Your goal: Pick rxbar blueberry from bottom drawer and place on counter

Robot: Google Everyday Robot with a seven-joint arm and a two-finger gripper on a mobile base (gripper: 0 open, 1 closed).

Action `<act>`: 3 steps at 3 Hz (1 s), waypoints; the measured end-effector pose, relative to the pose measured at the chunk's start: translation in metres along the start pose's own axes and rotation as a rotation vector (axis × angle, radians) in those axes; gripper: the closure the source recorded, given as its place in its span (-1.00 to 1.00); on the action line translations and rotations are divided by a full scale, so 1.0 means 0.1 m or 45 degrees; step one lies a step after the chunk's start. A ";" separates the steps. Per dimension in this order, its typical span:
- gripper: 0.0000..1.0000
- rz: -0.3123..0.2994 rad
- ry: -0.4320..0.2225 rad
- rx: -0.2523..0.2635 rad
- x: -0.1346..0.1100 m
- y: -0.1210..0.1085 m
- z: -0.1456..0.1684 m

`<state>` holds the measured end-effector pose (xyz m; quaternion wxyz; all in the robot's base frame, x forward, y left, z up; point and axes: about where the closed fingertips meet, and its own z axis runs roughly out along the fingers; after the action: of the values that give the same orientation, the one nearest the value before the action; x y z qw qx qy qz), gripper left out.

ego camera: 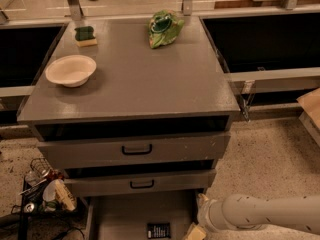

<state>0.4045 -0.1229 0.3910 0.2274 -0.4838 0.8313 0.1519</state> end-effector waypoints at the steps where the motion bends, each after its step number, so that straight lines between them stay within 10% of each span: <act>1: -1.00 0.005 0.050 -0.031 0.14 -0.04 0.47; 3: -1.00 0.010 0.012 -0.092 0.20 0.05 0.70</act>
Offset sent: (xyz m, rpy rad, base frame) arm 0.0149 0.0154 -0.0731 -0.0313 0.0677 0.0210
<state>0.4074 -0.1020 0.3214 0.2052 -0.4891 0.8283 0.1803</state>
